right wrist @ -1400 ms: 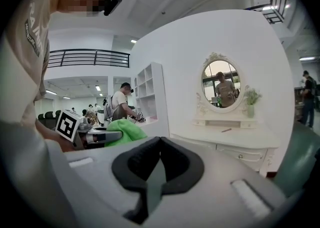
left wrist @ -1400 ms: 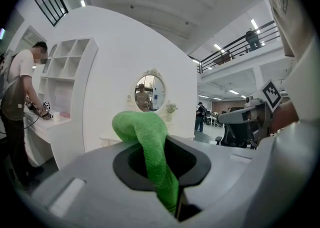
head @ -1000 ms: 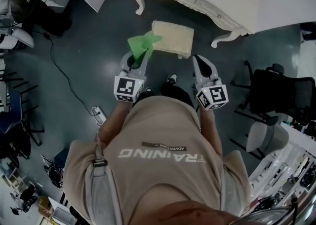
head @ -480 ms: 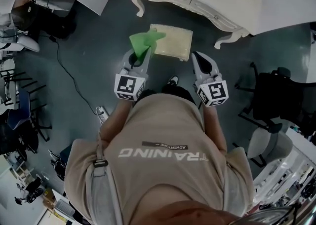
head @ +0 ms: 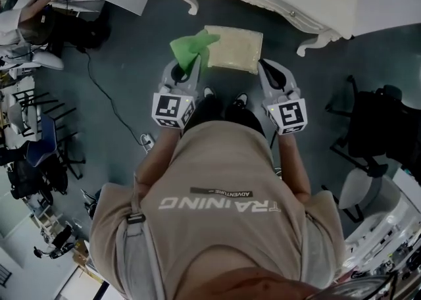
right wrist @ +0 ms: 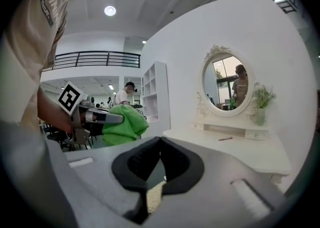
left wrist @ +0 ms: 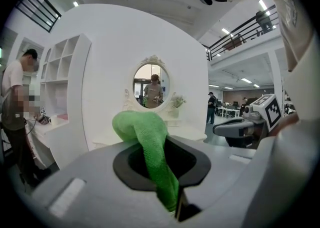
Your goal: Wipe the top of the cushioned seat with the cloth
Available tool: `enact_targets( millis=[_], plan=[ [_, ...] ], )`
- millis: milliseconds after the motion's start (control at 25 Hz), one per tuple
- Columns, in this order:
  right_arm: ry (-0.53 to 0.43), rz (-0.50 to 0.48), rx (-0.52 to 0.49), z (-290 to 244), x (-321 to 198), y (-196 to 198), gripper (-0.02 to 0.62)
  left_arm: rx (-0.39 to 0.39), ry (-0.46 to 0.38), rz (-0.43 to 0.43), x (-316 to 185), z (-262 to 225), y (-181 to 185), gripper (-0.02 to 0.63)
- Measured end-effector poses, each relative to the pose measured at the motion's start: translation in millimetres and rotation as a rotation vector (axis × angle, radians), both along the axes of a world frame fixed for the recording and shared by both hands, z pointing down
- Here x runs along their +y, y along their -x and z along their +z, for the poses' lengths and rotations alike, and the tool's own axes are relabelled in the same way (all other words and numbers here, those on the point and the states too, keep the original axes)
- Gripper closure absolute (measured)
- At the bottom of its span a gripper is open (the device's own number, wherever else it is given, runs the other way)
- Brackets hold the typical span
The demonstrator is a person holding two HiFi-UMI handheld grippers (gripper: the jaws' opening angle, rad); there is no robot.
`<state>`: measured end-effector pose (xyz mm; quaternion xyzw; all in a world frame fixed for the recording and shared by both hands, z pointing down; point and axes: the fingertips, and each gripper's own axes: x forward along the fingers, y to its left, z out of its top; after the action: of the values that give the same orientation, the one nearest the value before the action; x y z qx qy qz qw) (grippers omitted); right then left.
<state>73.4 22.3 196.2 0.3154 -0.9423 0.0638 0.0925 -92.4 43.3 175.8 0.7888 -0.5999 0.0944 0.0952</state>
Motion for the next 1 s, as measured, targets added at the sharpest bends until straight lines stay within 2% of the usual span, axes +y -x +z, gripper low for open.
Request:
enact_targets(
  millis=[200,480,680,800,1000],
  plan=[
    [0.043,0.006,-0.018,11,1,5,0.594,0.012,0.005,0.025,-8,10,-5,0.558],
    [0.033,0.078,-0.015,1,-11,13,0.594,0.035,-0.021,0.052,-26,7,17,0.558],
    [0.033,0.114,-0.04,-13,-27,36,0.594,0.047,-0.055,0.071,-44,-3,45,0.558],
    [0.017,0.167,-0.076,-22,-37,50,0.594,0.042,-0.06,0.087,-50,-2,64,0.558],
    [0.042,0.194,-0.072,-19,-52,79,0.594,0.029,-0.077,0.119,-60,8,96,0.558]
  ],
)
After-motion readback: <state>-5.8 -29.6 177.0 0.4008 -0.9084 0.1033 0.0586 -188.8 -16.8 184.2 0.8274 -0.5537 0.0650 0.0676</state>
